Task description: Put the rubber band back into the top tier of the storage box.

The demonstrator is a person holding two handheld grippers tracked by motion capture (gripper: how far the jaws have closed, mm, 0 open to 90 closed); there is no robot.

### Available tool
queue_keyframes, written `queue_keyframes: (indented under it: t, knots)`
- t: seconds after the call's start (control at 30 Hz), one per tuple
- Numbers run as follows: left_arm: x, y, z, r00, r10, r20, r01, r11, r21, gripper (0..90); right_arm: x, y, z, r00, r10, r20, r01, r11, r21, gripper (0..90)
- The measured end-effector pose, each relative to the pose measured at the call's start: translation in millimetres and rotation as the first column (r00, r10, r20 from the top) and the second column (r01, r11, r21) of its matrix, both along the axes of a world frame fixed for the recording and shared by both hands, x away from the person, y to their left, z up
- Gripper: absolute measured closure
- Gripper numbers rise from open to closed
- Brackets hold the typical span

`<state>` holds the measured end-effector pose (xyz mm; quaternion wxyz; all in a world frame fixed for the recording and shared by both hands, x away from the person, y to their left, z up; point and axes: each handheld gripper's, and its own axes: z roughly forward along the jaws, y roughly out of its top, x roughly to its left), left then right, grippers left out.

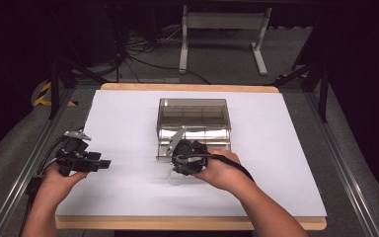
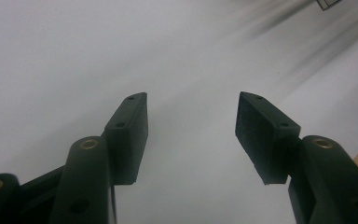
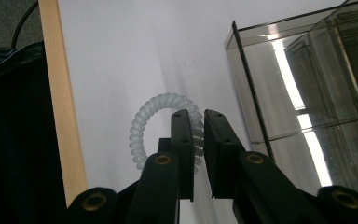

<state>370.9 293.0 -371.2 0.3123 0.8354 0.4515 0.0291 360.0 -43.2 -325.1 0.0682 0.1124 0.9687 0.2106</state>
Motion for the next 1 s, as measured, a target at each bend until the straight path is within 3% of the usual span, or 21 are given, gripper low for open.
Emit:
queue_keyframes:
  t: [0.23, 0.6, 0.83, 1.0]
  knots:
    - [-0.1, 0.4, 0.5, 1.0, 0.001, 0.003, -0.001, 1.0, -0.002, 44.6, 4.5, -5.4, 7.6, 0.9993, -0.007, 0.038, 0.006, 1.0, 0.015, 82.9]
    - [-0.4, 0.9, 0.9, 1.0, 0.003, 0.003, -0.003, 1.0, -0.003, 44.6, 9.7, -15.6, 20.2, 0.9973, -0.045, 0.058, 0.042, 0.998, 0.045, 82.9]
    - [-0.4, 1.3, 1.1, 1.0, 0.003, 0.002, -0.003, 1.0, -0.004, 44.7, 12.6, -21.3, 27.3, 0.9936, -0.083, 0.077, 0.079, 0.995, 0.054, 82.9]
    - [-0.5, 0.9, 1.0, 1.0, 0.004, 0.002, -0.004, 1.0, -0.003, 44.7, 17.5, -27.2, 30.6, 0.9895, -0.128, 0.066, 0.124, 0.99, 0.065, 82.8]
